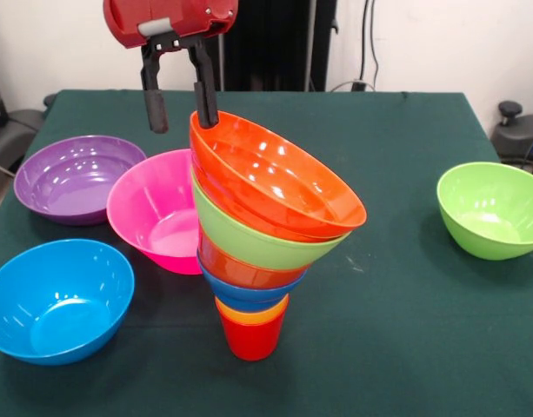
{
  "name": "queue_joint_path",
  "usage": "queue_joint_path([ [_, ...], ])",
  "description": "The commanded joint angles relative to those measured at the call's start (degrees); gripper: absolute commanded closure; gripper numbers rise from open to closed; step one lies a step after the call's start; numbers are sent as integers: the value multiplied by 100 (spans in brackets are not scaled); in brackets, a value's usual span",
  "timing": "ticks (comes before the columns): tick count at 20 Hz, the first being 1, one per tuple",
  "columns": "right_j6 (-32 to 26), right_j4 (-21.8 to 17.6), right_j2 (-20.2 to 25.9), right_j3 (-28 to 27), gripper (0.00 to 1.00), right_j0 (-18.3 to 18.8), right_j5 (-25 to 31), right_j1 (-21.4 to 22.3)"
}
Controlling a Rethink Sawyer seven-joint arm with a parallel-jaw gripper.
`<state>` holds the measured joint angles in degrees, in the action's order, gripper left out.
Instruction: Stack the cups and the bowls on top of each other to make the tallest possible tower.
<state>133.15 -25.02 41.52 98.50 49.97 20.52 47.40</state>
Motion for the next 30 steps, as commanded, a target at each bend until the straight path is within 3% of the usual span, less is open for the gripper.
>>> queue_joint_path([
  [1,60,-482,-505,394,0,-364,-375,-403],
  [30,-166,-619,-564,388,0,-254,-648,-647],
])
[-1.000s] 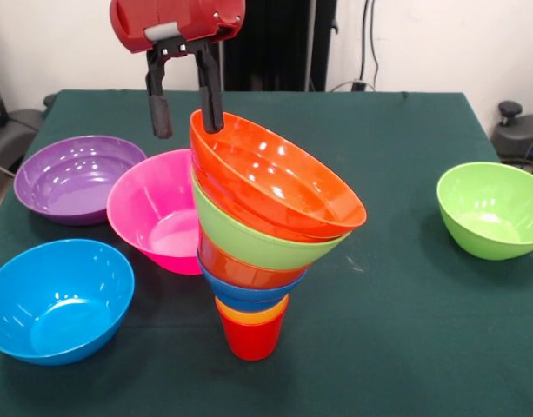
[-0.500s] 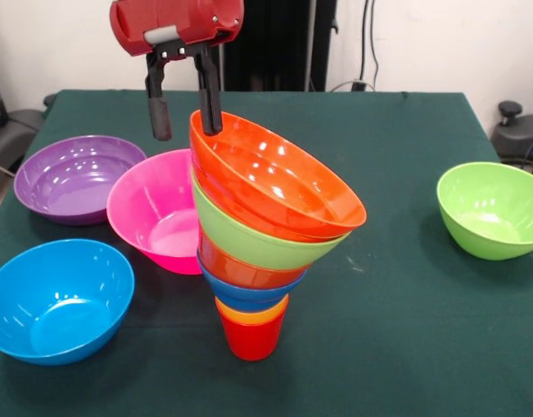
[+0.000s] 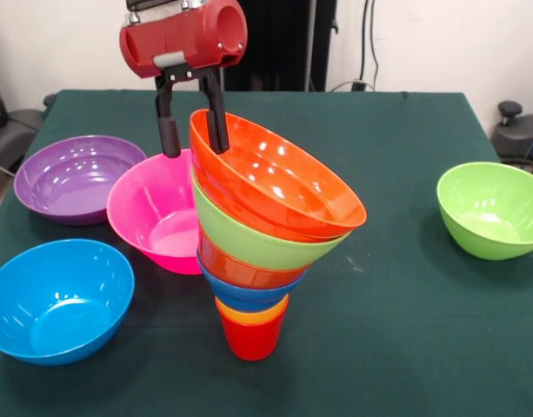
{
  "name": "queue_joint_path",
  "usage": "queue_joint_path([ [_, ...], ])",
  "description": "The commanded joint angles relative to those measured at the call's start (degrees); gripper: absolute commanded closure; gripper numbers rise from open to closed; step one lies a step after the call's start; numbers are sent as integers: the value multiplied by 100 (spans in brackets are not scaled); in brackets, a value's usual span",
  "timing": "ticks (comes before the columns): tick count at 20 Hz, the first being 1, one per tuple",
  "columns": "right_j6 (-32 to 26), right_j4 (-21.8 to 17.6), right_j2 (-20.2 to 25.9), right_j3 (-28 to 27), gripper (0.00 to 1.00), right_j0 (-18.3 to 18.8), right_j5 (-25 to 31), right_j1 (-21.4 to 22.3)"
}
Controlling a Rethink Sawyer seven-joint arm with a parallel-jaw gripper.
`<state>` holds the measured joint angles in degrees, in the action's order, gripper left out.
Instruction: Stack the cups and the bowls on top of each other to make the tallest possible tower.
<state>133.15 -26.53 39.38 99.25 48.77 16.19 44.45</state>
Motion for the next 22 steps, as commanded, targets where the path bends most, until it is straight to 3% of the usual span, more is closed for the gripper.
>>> queue_joint_path([
  [1,-161,-473,-348,304,0,-135,-211,-358],
  [22,-144,-627,-492,201,0,-206,-392,-521],
])
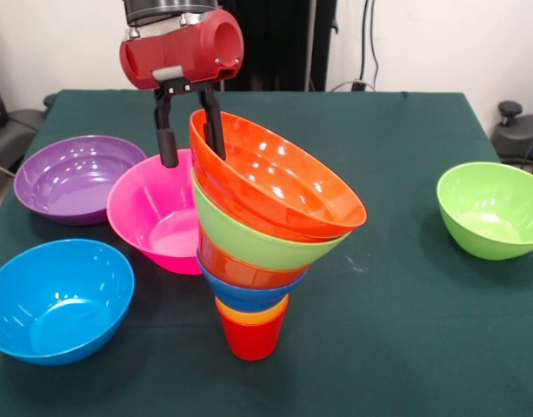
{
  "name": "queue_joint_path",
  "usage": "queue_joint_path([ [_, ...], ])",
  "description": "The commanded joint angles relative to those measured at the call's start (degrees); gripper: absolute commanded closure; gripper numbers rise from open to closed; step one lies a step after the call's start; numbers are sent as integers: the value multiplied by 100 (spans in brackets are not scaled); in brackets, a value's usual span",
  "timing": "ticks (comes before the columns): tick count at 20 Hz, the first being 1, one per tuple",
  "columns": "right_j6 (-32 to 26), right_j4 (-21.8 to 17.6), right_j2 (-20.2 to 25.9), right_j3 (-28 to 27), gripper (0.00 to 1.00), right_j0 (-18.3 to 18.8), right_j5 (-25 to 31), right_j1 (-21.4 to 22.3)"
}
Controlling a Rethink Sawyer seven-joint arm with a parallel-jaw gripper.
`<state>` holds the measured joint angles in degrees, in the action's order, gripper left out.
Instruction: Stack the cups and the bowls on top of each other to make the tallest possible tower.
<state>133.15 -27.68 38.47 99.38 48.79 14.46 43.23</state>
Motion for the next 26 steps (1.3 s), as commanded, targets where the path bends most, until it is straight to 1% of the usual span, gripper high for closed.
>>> queue_joint_path([
  [1,-143,-522,-403,181,0,-207,-228,-412],
  [13,-32,-469,-439,157,0,-295,-204,-394],
  [18,81,-546,-592,97,0,-412,-403,-517],
  [26,45,-544,-677,81,0,-461,-509,-566],
])
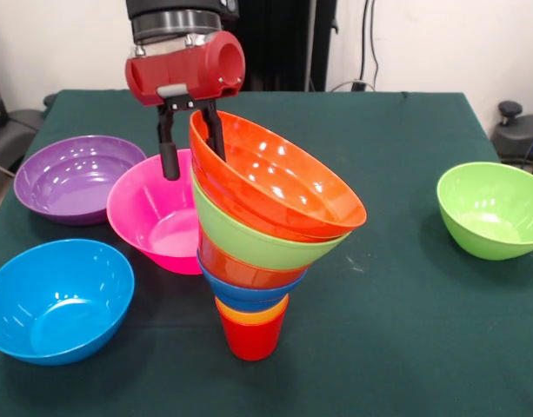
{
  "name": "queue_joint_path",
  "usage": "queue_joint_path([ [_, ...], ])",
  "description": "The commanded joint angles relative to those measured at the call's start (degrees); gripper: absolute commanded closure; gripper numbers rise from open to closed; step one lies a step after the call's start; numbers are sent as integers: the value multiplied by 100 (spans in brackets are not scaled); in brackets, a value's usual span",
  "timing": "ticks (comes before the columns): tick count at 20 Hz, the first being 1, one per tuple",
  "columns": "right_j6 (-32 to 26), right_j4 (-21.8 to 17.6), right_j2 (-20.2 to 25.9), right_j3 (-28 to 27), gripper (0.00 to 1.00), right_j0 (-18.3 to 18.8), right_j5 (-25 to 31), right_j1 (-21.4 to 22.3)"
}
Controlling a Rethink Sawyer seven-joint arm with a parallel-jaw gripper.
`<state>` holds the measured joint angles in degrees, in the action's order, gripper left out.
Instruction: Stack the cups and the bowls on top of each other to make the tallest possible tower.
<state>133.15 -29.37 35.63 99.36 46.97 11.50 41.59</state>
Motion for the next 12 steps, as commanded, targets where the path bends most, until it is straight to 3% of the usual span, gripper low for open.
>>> queue_joint_path([
  [1,46,-376,-405,80,0,-288,-224,-405],
  [12,13,-380,-523,36,0,-367,-313,-439],
])
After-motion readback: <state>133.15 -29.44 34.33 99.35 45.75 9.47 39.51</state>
